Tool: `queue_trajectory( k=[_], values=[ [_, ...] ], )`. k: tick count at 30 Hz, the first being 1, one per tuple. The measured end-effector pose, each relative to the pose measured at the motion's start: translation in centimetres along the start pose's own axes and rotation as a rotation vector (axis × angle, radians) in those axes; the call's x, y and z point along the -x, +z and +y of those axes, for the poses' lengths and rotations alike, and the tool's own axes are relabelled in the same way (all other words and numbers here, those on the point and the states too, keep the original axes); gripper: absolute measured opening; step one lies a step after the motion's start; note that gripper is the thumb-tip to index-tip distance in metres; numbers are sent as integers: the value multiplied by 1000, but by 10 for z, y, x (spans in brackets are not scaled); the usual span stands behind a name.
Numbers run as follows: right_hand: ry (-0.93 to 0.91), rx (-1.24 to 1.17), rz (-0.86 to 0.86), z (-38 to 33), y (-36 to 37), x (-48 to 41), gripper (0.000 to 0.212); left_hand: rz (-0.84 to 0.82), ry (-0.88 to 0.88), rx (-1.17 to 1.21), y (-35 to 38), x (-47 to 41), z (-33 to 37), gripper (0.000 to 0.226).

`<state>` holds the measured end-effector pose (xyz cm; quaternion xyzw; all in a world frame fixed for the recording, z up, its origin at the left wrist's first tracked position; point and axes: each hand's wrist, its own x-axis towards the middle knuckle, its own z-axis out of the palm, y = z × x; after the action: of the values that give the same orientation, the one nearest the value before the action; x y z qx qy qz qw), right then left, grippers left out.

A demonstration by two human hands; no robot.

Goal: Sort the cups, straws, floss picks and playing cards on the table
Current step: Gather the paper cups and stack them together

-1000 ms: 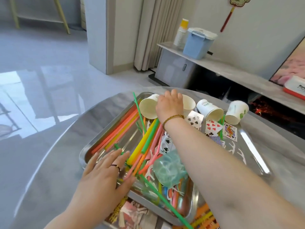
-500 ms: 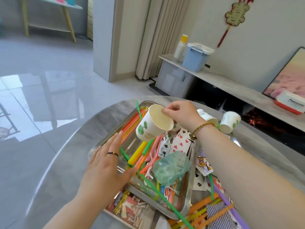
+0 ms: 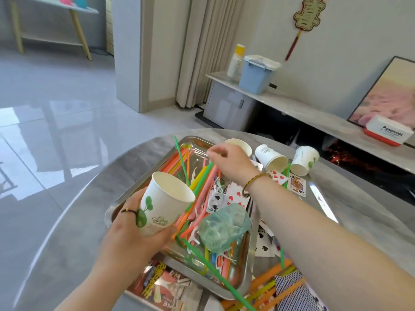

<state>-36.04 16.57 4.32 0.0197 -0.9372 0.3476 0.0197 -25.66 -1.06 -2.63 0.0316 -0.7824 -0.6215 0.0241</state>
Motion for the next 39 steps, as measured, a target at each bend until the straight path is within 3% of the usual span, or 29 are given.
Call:
queue_trajectory(
  k=[2,4,7,10,13,20,23,26,28,30,34,36,39],
  values=[
    [-31,332,102,12,-16,-24,35,20,-2,-19,0,-2,-2,67],
    [49,467,97,25,-30,-41,50,18,5,-37,1,-2,-2,70],
    [199,421,22,43,-37,-56,64,-2,-11,-60,3,-5,-7,68],
    [173,224,-15,50,-31,-58,66,-20,-26,-79,3,-6,-10,68],
    [98,322,-32,49,-27,-57,64,-35,-19,-68,2,-6,-10,68],
    [108,479,-26,55,-32,-38,75,-89,-45,-97,4,-2,-7,62],
    [85,251,154,59,-38,-24,69,-112,-40,-124,4,0,-4,62],
    [97,-212,292,54,-44,-6,56,-126,-21,-148,6,1,-2,65],
    [98,-611,195,42,-50,11,51,-127,6,-174,6,3,-1,62],
    [42,-841,-3,32,-56,28,42,-131,17,-182,7,4,2,61],
    [-82,-791,-268,21,-56,51,46,-126,57,-179,9,7,5,63],
    [-96,-675,-319,21,-50,53,58,-143,63,-183,10,7,5,64],
    [-75,-540,-361,17,-39,55,56,-166,64,-195,12,7,5,64]
  ],
)
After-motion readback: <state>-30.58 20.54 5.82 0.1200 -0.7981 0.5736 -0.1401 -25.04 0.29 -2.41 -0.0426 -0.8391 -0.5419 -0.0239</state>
